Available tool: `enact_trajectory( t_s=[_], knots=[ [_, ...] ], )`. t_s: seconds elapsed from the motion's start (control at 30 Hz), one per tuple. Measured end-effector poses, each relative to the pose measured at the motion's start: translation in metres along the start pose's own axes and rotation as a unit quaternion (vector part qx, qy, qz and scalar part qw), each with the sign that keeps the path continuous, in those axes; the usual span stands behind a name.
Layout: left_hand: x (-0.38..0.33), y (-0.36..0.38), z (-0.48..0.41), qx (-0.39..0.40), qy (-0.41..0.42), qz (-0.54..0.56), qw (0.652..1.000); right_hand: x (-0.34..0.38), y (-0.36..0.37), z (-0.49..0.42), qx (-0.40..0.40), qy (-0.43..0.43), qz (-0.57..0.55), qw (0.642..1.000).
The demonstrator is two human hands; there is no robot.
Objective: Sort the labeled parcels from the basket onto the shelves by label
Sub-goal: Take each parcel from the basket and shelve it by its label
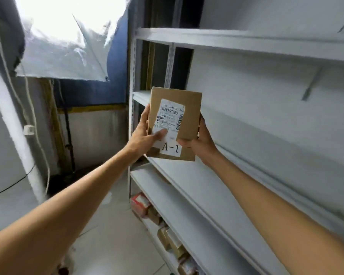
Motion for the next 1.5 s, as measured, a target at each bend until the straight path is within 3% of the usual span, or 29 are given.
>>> enact_trajectory(
  t_s=[0.23, 0.43, 0.83, 1.5],
  knots=[
    [-0.058, 0.063, -0.054, 0.09, 0.032, 0.016, 0.995, 0.038, -0.086, -0.018, -0.122, -0.016, 0.006, 0.992],
    [-0.048, 0.134, -0.045, 0.175, 0.012, 0.05, 0.983, 0.024, -0.144, 0.027, -0.215, 0.012, 0.051, 0.975],
    [-0.048, 0.331, 0.038, 0.333, -0.016, 0.122, 0.935, 0.007, -0.307, 0.18, -0.415, 0.103, 0.175, 0.887],
    [-0.043, 0.497, 0.06, 0.336, -0.017, 0.049, 0.94, -0.016, -0.465, 0.196, -0.465, 0.088, 0.328, 0.818]
  ],
)
Point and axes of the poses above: each hand's wrist, its own z-axis away from the middle knuckle, its own y-axis out of the palm, x = y × z, the point moved 10 cm from there along -z, towards the middle knuckle, and after that the axes turned 7 degrees about -x, right-handed, at the moved point
